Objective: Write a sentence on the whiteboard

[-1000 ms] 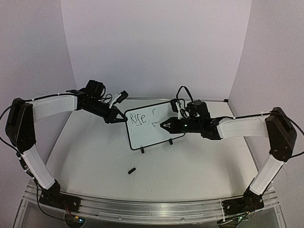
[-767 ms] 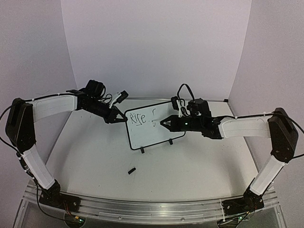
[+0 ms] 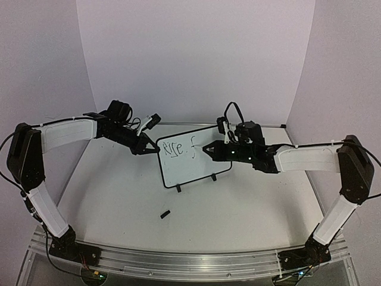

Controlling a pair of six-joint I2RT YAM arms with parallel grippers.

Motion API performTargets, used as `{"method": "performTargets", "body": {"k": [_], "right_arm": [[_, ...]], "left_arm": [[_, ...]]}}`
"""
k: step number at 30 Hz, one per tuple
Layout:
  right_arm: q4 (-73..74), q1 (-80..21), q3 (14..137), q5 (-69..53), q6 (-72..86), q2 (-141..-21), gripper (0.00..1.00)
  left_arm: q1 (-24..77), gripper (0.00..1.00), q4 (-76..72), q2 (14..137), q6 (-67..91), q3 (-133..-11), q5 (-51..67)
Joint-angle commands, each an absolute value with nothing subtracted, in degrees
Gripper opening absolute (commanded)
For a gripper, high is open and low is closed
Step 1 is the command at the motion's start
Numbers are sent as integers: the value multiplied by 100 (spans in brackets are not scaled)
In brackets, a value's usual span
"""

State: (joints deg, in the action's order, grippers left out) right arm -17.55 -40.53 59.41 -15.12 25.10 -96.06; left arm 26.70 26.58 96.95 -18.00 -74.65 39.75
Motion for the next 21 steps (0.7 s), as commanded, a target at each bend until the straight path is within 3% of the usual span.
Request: {"method": "performTargets", "body": {"k": [1, 21], "right_arm": [[-1915, -4020, 5904, -1079, 2453, -9343, 0], [-1885, -4019, 5760, -1435, 2508, -8947, 0]], "left_arm": [[2786, 0, 3242, 9967, -1987, -7453, 3641], [2791, 0, 3255, 9950, -1989, -7455, 3636]]}}
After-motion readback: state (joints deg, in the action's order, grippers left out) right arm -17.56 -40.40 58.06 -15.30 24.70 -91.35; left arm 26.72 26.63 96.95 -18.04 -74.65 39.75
